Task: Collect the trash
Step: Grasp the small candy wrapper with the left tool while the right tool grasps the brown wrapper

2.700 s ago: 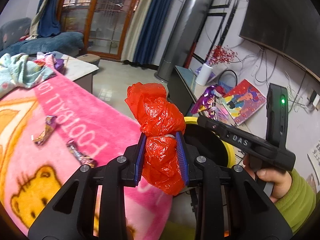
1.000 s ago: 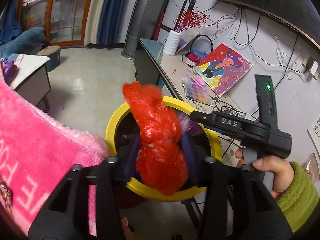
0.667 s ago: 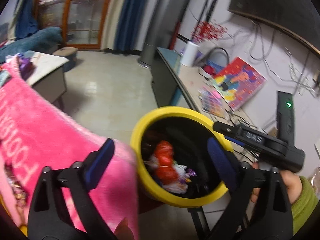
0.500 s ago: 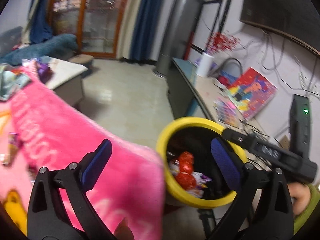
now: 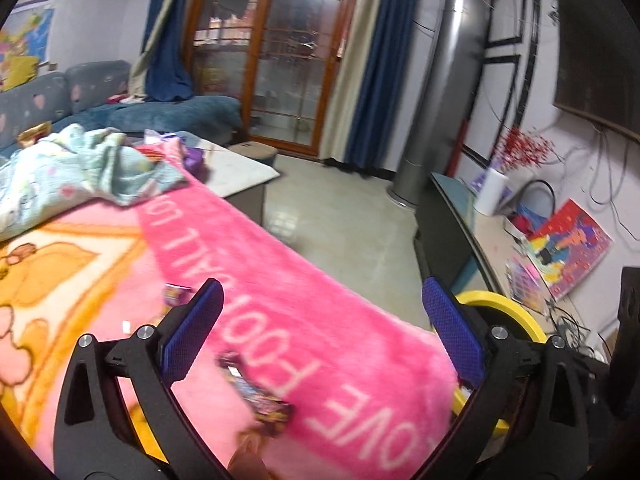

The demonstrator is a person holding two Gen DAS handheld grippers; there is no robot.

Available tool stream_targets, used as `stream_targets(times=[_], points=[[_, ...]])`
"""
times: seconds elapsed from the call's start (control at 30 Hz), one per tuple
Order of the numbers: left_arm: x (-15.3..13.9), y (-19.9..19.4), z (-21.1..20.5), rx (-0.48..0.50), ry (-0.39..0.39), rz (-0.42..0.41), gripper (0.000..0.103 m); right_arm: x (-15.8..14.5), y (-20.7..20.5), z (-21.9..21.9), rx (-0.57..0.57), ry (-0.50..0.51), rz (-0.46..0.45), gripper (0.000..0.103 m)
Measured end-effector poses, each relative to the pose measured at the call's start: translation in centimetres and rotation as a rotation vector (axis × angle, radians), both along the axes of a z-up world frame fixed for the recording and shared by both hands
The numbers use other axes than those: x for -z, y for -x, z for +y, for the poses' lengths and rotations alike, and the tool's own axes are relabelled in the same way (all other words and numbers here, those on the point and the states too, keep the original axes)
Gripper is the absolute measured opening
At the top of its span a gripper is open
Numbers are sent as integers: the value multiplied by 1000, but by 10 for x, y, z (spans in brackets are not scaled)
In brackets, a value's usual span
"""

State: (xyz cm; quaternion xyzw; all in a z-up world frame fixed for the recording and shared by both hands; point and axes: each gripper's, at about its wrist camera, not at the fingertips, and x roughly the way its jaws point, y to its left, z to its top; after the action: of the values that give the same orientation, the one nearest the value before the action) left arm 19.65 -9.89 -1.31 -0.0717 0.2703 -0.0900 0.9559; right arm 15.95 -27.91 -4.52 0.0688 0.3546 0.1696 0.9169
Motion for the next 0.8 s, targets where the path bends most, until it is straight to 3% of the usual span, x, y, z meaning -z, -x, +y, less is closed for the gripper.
stream_targets(times=[0.2, 0.53, 0.8], points=[[-1, 0, 36, -73, 1, -3, 91, 1, -2, 48, -108, 47, -3, 67], [17, -12, 97, -180, 8, 70, 91, 19, -15, 102, -219, 95, 40, 67], [42, -24, 120, -176, -11, 157, 73, 43, -31, 132, -266, 135, 85, 63]])
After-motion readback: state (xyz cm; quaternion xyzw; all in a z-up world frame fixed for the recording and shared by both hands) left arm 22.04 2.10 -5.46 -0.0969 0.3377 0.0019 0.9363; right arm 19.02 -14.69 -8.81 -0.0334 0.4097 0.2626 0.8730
